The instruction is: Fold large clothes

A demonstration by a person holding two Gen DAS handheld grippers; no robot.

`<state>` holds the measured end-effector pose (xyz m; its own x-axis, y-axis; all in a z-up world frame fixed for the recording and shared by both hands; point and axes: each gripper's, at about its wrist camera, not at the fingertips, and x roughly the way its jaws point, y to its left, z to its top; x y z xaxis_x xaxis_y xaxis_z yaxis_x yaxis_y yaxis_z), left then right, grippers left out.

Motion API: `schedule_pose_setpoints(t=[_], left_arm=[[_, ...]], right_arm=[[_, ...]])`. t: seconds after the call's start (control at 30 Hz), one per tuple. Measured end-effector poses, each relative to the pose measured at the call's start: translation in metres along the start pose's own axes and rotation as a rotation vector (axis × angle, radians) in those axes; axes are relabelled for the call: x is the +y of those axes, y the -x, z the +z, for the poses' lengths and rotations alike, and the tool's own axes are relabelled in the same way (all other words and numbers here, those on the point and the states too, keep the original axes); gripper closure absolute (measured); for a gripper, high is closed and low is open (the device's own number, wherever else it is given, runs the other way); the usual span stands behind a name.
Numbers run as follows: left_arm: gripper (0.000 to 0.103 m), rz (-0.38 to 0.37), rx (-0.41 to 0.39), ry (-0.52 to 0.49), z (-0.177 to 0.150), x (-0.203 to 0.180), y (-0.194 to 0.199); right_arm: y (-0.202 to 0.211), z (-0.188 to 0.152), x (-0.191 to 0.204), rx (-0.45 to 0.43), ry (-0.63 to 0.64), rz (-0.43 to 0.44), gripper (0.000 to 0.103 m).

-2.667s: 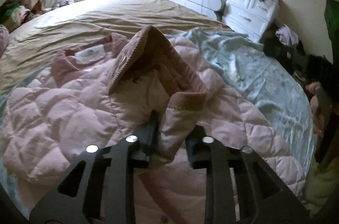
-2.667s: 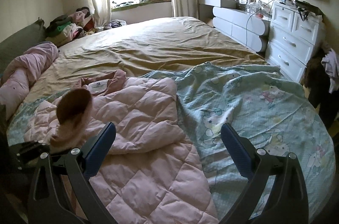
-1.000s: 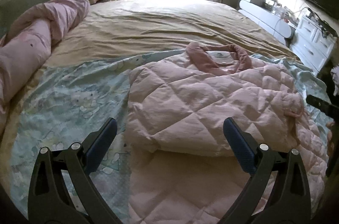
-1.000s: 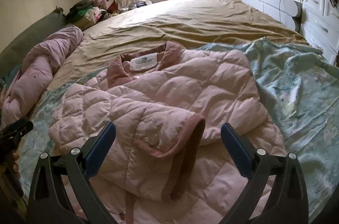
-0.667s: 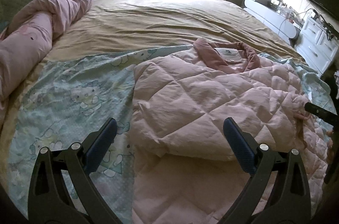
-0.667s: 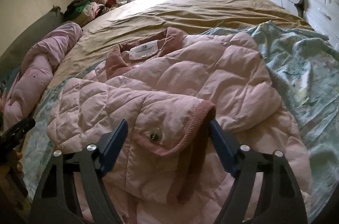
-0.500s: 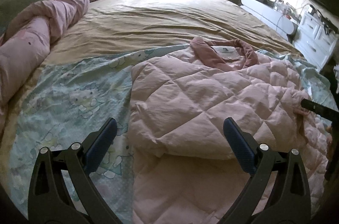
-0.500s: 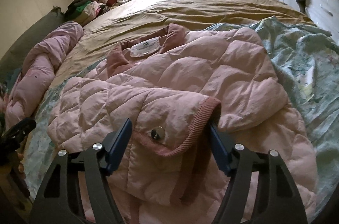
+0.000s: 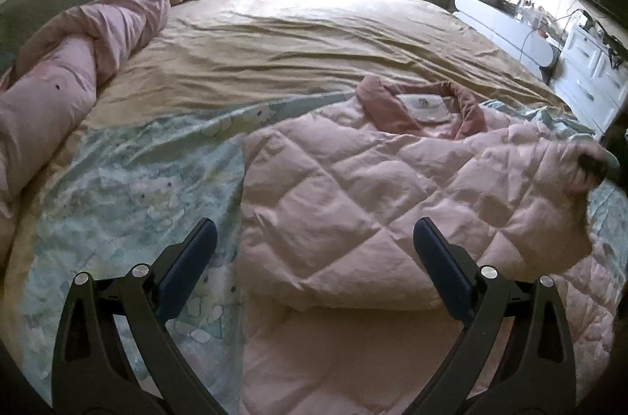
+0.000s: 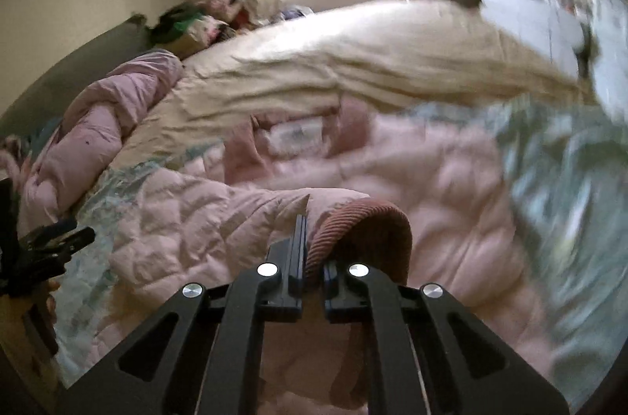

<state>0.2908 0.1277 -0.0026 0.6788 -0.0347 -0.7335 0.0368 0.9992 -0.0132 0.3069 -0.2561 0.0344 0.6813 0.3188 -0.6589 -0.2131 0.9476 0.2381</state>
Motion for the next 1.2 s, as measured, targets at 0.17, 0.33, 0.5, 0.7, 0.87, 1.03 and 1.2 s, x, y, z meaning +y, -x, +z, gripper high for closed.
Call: schedule_pose_setpoints(t=[0.17,0.33,0.5,0.7,0.87,1.03,1.2], left_arm=[[0.009,-0.006,-0.01,-0.005,0.013,-0.007,-0.004],[0.009,-0.047,0.028,0.02,0.017,-0.014,-0.024],[0.009,-0.064,0.043,0.007,0.014,-0.022,-0.037],[0.009,-0.083,0.055,-0.003,0.011,-0.024,-0.045],[0.009,-0.093,0.066,-0.001,0.011,-0.024,-0.052],[0.009,-0.094,0.071,-0.031,0.009,-0.027,-0.055],[0.027,-0.094,0.117,-0.051,0.006,-0.031,-0.07]], right_arm=[[0.018,0.044,0.005,-0.085,0.102,-0.045,0.097],[0.0,0.056,0.004,-0.074,0.142,-0.1,0.098],[-0.02,0.047,-0.005,-0.034,0.136,-0.142,0.097],[-0.045,0.032,-0.018,0.047,0.114,-0.176,0.096],[-0.047,0.028,-0.023,0.062,0.093,-0.21,0.08],[-0.025,0.028,-0.026,0.0,0.08,-0.264,0.058],[-0.017,0.026,-0.003,-0.043,0.112,-0.2,0.048]])
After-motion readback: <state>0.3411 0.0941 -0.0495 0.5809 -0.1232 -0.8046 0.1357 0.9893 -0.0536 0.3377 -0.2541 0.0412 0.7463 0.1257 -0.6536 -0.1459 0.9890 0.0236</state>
